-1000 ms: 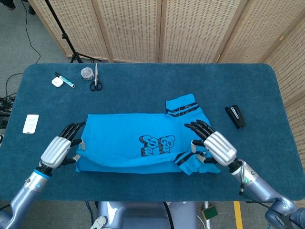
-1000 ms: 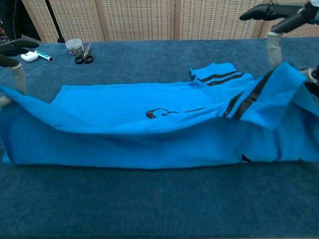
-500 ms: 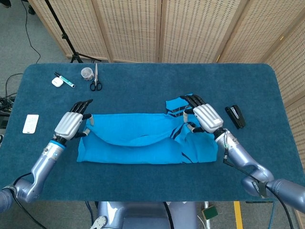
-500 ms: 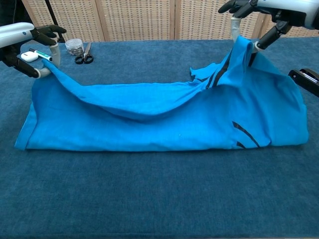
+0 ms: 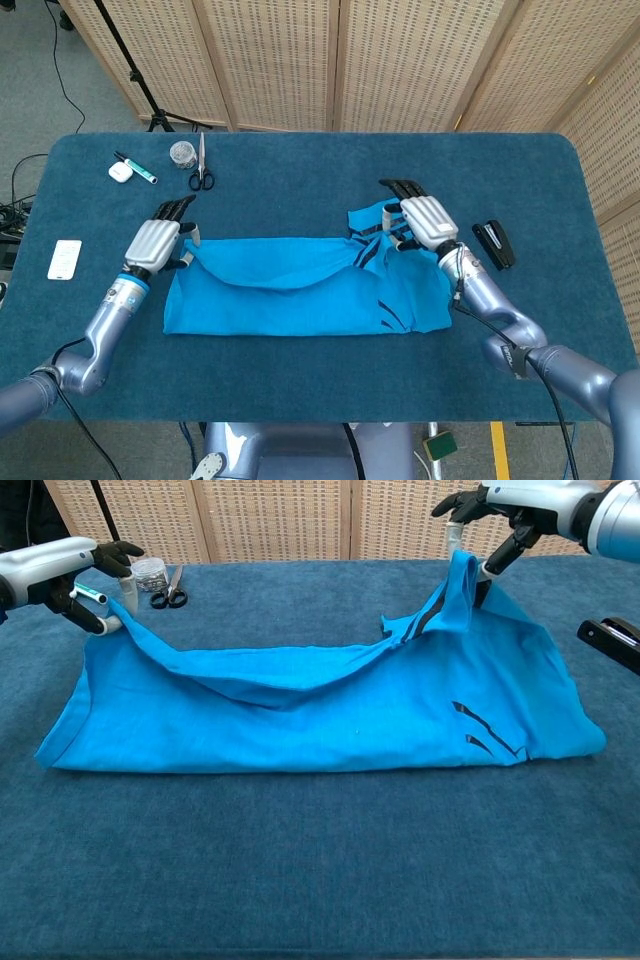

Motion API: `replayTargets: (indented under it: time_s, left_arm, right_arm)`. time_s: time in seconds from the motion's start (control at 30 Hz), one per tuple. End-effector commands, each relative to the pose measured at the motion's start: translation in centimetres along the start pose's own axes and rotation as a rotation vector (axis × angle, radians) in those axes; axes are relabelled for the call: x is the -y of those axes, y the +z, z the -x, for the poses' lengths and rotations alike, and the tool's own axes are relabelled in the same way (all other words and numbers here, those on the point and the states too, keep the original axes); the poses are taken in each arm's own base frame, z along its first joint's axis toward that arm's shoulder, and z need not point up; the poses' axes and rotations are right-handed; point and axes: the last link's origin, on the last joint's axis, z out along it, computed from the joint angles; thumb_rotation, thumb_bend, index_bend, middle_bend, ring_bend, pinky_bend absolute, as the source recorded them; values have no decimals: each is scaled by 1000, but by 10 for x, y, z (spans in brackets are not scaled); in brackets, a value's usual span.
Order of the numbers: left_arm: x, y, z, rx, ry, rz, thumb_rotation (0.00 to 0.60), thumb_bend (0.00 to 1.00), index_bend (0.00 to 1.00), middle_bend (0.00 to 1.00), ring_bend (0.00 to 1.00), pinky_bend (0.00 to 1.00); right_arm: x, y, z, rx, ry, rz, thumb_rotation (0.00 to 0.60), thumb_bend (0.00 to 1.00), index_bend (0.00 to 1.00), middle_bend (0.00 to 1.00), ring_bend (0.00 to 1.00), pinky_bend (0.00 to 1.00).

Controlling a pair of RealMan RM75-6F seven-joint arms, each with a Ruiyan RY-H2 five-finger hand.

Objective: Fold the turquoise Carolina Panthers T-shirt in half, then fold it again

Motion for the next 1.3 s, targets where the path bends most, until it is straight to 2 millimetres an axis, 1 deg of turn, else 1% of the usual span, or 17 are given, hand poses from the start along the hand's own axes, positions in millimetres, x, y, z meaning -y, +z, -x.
replayTargets:
  time_s: [0.03, 0.17, 0.43, 0.47, 0.5, 0.53, 0.57, 0.6, 0.63, 0.67, 0.7, 0.87, 0.9, 1.07, 1.17, 1.23, 1.3]
  left_arm:
    - [1, 8, 6, -10, 59, 2, 600, 603, 816, 0, 0, 0]
    - [4, 16, 14, -18, 65, -17, 600, 603, 816, 0, 0, 0]
    - [16, 22, 26, -17, 88, -83, 600, 601, 816, 0, 0, 0]
    - [17, 23, 28, -14, 92, -93, 600, 600, 792, 0, 0, 0]
    - [17, 25, 30, -15, 89, -105, 600, 599, 749, 0, 0, 0]
    - [18, 26, 32, -18, 91, -116, 600, 592, 632, 0, 0, 0]
    - [19, 27, 34, -16, 93, -127, 600, 581, 447, 0, 0, 0]
    - [20, 28, 35, -11, 91, -138, 600, 572, 305, 0, 0, 0]
    - [20, 29, 36, -8, 84, -150, 600, 559, 135, 0, 0, 0]
    - [19, 30, 36, -9, 75, -155, 600, 550, 30, 0, 0, 0]
    - [19, 30, 36, -14, 67, -157, 600, 546, 1, 0, 0, 0]
    - [18, 29, 30, -52, 41, -159, 600, 506, 0, 0, 0, 0]
    - [19, 29, 26, -68, 27, -162, 600, 496, 0, 0, 0, 0]
    - [18, 25, 11, -105, -12, -143, 600, 384, 0, 0, 0, 0]
    - [18, 20, 0, -125, -35, -131, 600, 362, 0, 0, 0, 0]
    - [18, 14, -8, -143, -39, -123, 600, 362, 0, 0, 0, 0]
    - [18, 9, -13, -145, -42, -121, 600, 361, 0, 0, 0, 0]
  right_arm:
    - [-2, 10, 5, 9, 13, 20, 600, 569, 663, 80, 0, 0]
    - [-5, 19, 8, 12, 7, 39, 600, 569, 663, 80, 0, 0]
    - [-9, 31, 15, 20, 3, 70, 600, 569, 663, 80, 0, 0]
    - [-10, 33, 16, 20, 12, 81, 600, 569, 663, 80, 0, 0]
    - [-12, 36, 17, 20, 13, 93, 600, 569, 663, 80, 0, 0]
    - [-13, 38, 17, 18, 12, 100, 600, 569, 663, 80, 0, 0]
    - [-14, 40, 18, 17, 12, 104, 600, 569, 663, 80, 0, 0]
    - [-14, 40, 18, 16, 13, 108, 600, 569, 663, 80, 0, 0]
    - [-16, 41, 18, 15, 13, 114, 600, 569, 663, 80, 0, 0]
    - [-16, 42, 18, 15, 13, 117, 600, 569, 663, 80, 0, 0]
    - [-17, 42, 18, 14, 12, 119, 600, 569, 663, 80, 0, 0]
    - [-20, 44, 18, 10, 11, 128, 600, 569, 663, 80, 0, 0]
    - [-21, 45, 17, 9, 10, 135, 600, 569, 663, 80, 0, 0]
    - [-25, 47, 18, 10, 10, 154, 600, 569, 663, 80, 0, 0]
    - [-26, 49, 19, 6, 13, 167, 600, 569, 663, 80, 0, 0]
    - [-29, 53, 17, 1, 21, 191, 600, 569, 663, 80, 0, 0]
    - [-30, 56, 17, -3, 20, 206, 600, 569, 663, 80, 0, 0]
